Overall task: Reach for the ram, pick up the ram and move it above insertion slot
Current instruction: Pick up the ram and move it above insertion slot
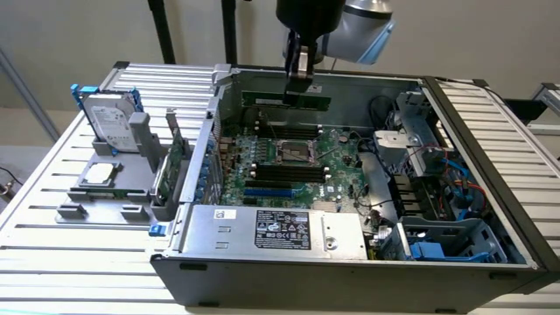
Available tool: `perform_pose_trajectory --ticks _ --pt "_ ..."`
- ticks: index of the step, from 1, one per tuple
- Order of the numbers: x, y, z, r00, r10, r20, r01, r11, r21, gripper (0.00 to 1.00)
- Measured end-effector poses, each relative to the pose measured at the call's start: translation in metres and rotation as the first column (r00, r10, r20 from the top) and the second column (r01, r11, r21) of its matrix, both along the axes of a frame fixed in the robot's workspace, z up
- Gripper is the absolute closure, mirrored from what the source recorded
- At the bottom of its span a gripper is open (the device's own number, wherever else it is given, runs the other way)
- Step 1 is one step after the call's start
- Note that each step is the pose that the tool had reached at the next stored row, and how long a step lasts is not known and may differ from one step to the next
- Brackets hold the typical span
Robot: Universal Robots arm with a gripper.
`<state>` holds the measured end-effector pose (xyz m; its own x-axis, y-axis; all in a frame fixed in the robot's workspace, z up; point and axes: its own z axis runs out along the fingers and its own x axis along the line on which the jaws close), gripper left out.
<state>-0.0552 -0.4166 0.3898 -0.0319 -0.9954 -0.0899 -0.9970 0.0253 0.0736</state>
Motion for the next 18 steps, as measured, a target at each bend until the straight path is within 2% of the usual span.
perform_pose_trajectory --ticks 10,18 --pt "0.013 0.0138 -0.0002 1.0000 -0.004 0.0018 0.004 1.0000 0.0000 0.87" --pt "0.015 0.0147 -0.0002 1.0000 -0.005 0.0018 0.005 1.0000 0.0000 0.87"
